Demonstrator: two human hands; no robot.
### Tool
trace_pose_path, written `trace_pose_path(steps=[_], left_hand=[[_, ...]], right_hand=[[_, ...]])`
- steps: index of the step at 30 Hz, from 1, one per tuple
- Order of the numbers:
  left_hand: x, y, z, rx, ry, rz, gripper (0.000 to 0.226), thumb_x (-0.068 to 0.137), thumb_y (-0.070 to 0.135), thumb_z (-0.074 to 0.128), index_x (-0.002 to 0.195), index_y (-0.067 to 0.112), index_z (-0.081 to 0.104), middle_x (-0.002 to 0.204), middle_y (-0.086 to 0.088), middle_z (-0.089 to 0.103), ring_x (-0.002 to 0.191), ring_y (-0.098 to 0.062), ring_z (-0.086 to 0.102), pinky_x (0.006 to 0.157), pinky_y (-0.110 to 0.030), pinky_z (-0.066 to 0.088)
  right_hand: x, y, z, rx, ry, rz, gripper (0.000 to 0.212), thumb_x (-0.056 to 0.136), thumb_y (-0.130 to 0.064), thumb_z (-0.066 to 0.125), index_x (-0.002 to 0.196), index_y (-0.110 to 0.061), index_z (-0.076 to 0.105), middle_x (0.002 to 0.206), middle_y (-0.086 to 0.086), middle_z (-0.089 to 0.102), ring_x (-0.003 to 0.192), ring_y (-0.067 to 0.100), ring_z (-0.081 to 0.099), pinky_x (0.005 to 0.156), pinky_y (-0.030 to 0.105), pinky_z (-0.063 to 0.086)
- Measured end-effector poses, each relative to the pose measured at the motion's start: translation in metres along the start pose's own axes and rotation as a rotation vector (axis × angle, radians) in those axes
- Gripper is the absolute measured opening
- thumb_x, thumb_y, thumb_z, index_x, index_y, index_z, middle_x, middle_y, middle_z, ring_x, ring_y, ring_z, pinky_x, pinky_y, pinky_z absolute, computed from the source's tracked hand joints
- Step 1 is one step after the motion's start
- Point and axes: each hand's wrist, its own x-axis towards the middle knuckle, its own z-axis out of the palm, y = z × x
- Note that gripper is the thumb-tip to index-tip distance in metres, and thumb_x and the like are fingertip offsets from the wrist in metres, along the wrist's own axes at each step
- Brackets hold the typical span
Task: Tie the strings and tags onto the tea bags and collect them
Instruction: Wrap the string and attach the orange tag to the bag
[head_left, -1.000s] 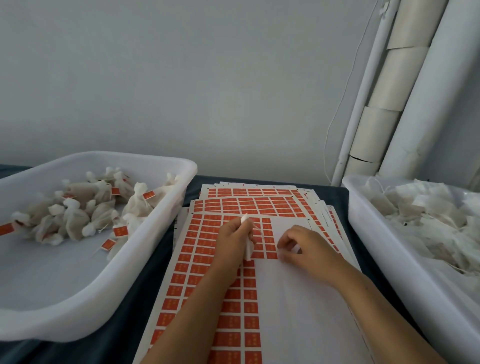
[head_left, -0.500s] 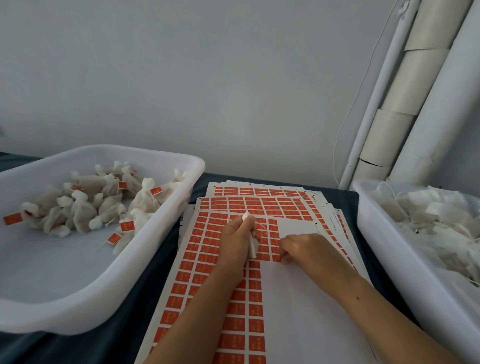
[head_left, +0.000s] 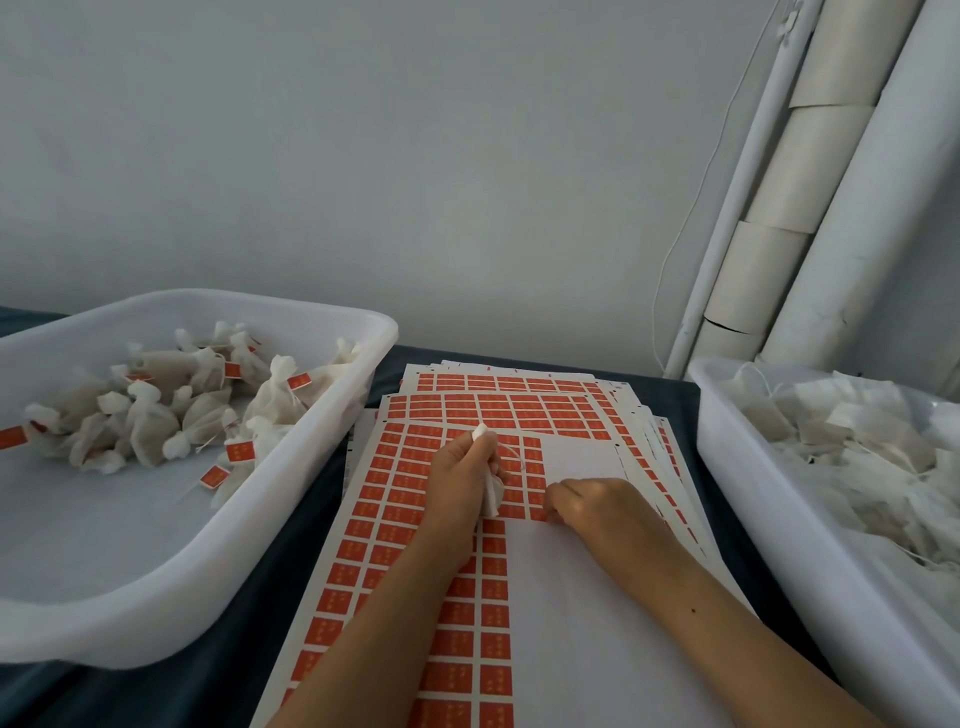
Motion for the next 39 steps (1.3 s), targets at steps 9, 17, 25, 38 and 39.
trace_pose_path(steps=[9, 17, 25, 38, 39], left_hand=[[0.0, 0.001, 0.001, -0.004, -0.021, 0.002, 0.032, 0.097, 0.024, 0.048, 0.068, 0.014, 0.056, 0.05, 0.012, 0.062, 0.046, 0.001, 0.06, 0.044, -0.009, 0.045], [0.001, -0.002, 0.0, -0.008, -0.045, 0.003, 0.033, 0.097, 0.023, 0.047, 0.066, 0.013, 0.055, 0.048, 0.01, 0.058, 0.042, 0.0, 0.054, 0.046, -0.01, 0.047], [0.003, 0.0, -0.001, -0.032, -0.043, -0.007, 0.033, 0.097, 0.024, 0.048, 0.066, 0.014, 0.056, 0.05, 0.008, 0.059, 0.043, 0.0, 0.056, 0.046, -0.011, 0.048], [-0.001, 0.003, 0.0, -0.03, -0.043, 0.001, 0.031, 0.097, 0.022, 0.048, 0.068, 0.014, 0.056, 0.048, 0.012, 0.06, 0.045, 0.001, 0.059, 0.044, -0.008, 0.044], [-0.001, 0.003, 0.0, -0.03, -0.044, 0.0, 0.031, 0.097, 0.022, 0.047, 0.068, 0.014, 0.056, 0.048, 0.012, 0.06, 0.045, 0.002, 0.059, 0.044, -0.008, 0.044]], right_hand=[[0.001, 0.007, 0.0, 0.05, 0.018, 0.032, 0.035, 0.095, -0.036, 0.046, 0.128, -0.025, 0.051, 0.133, -0.011, 0.053, 0.115, 0.007, 0.055, 0.101, 0.011, 0.031], [0.001, 0.011, 0.005, -0.015, -0.011, -0.016, 0.036, 0.096, -0.034, 0.046, 0.131, -0.024, 0.05, 0.131, -0.009, 0.055, 0.113, 0.007, 0.056, 0.102, 0.014, 0.033], [0.006, 0.012, 0.0, -0.128, -0.07, -0.109, 0.038, 0.096, -0.027, 0.049, 0.133, -0.021, 0.047, 0.133, -0.005, 0.053, 0.114, 0.011, 0.056, 0.102, 0.02, 0.036], [0.012, 0.01, -0.006, -0.126, 0.011, -0.173, 0.033, 0.071, -0.019, 0.081, 0.102, -0.015, 0.071, 0.096, -0.001, 0.073, 0.075, 0.014, 0.071, 0.075, 0.025, 0.056], [0.012, 0.009, -0.01, -0.1, 0.032, -0.157, 0.032, 0.069, -0.018, 0.081, 0.099, -0.013, 0.071, 0.094, 0.0, 0.073, 0.073, 0.015, 0.071, 0.072, 0.025, 0.056]])
